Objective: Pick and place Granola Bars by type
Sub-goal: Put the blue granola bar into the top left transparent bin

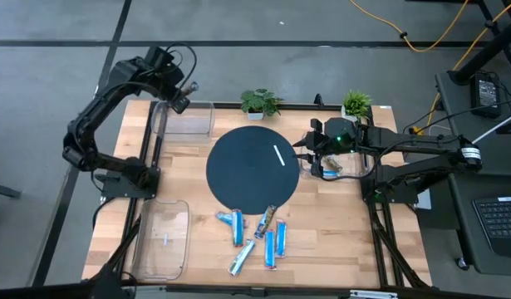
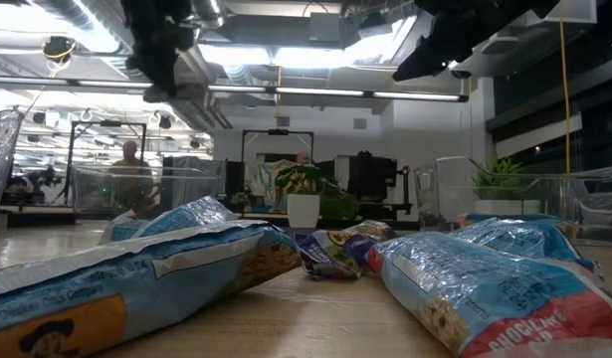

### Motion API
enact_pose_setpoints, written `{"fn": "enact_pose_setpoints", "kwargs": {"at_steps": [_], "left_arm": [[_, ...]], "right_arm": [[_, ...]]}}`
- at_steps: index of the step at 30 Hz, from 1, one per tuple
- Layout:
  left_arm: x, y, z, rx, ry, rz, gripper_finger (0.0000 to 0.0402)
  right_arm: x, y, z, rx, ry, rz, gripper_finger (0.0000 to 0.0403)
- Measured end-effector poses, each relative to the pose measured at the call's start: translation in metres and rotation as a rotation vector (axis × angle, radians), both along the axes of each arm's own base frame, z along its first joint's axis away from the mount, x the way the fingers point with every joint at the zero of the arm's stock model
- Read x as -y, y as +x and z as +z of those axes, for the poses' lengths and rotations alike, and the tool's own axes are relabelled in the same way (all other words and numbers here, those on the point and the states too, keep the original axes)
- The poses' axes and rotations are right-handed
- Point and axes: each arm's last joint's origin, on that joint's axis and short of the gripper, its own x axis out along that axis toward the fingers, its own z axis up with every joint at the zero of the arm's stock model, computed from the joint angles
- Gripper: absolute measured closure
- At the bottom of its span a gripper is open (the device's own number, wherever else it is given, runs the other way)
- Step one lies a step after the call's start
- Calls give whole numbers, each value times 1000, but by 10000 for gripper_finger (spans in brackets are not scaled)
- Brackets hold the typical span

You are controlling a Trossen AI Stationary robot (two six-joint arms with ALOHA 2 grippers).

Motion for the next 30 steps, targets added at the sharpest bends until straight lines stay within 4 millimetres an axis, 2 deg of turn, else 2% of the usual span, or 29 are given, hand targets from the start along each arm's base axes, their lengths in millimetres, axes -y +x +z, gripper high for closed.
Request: {"fn": "enact_pose_setpoints", "kwargs": {"at_steps": [8,15,19,30], "left_arm": [[-11,-8,-30,-32,-35,26,368],[-17,-10,-82,-18,-99,19,368],[-17,-10,-104,-17,-111,23,368],[-17,-10,-135,-16,-108,37,368]], "right_arm": [[0,0,0,0,0,0,240],[0,0,0,-1,-4,2,240],[0,0,0,-1,-4,3,240],[0,0,0,-1,-5,2,240]]}}
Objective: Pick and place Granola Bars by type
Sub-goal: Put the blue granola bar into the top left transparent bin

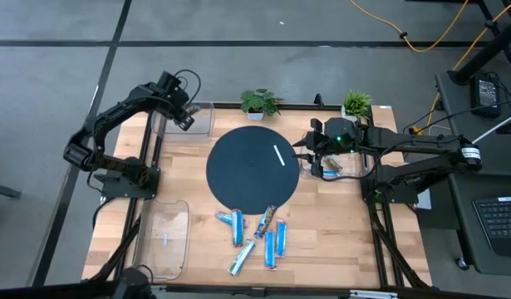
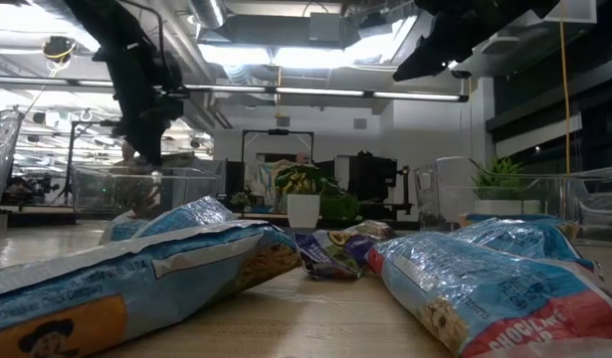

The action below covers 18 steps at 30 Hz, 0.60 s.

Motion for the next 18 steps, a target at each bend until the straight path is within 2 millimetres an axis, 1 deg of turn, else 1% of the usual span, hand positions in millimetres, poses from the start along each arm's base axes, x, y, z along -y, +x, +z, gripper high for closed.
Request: {"fn": "enact_pose_setpoints", "kwargs": {"at_steps": [3,6,18], "left_arm": [[-1,0,-11,-22,-5,9,368],[-3,1,-21,-42,-51,13,368],[-11,8,-42,-80,-133,3,368]], "right_arm": [[0,0,0,0,-2,-3,240],[0,0,0,0,-1,-4,240],[0,0,0,0,3,-6,240]]}}
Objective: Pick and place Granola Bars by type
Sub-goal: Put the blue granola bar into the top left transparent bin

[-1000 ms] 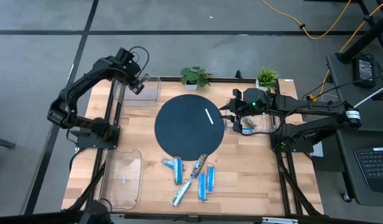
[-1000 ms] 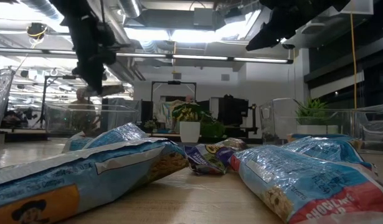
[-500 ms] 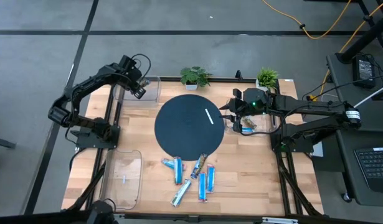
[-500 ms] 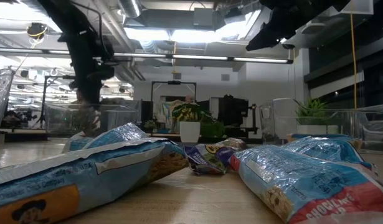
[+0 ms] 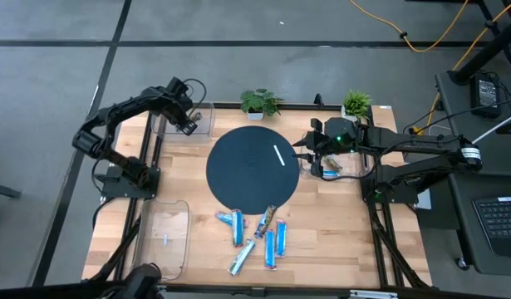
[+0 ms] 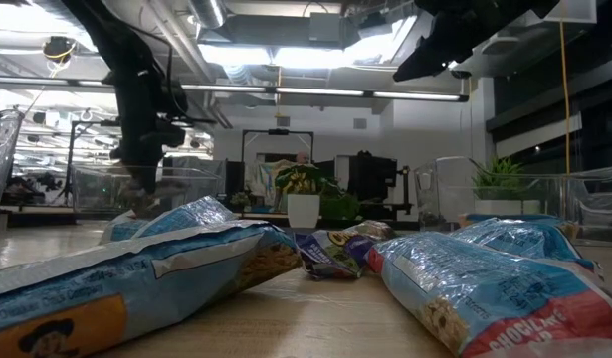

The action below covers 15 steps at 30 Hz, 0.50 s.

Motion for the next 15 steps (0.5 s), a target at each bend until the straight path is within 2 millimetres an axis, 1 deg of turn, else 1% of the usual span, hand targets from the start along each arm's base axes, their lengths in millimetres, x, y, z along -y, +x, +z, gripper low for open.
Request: {"fn": "enact_pose_setpoints", "kwargs": {"at_steps": [7,15], "left_arm": [[-2,1,-6,-13,-23,1,368],[-2,1,-6,-13,-23,1,368]], "right_arm": [[0,0,0,0,1,0,240],[0,0,0,0,2,3,240]]}}
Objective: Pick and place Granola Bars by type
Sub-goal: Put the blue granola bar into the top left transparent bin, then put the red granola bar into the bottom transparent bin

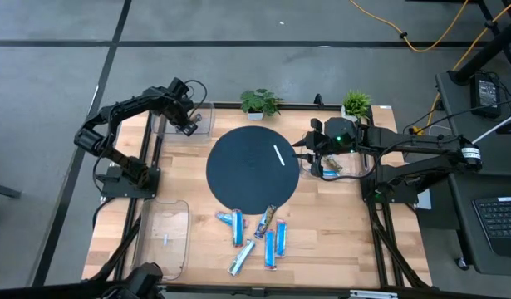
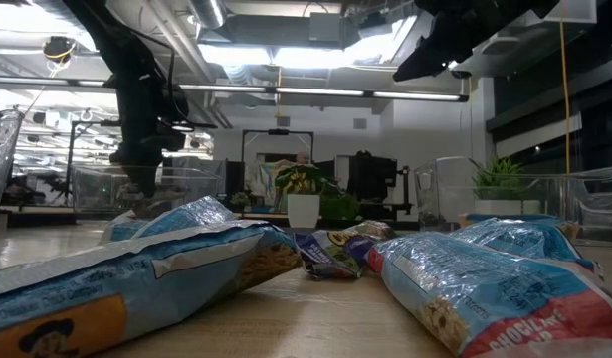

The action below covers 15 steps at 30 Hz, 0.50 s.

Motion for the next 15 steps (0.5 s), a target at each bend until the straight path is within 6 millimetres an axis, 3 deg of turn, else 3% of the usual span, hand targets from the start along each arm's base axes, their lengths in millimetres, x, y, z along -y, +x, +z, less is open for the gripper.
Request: {"fn": "enact_pose_setpoints", "kwargs": {"at_steps": [15], "left_arm": [[3,0,1,28,-33,10,297]], "right_arm": [[0,0,0,0,0,-1,240]]}}
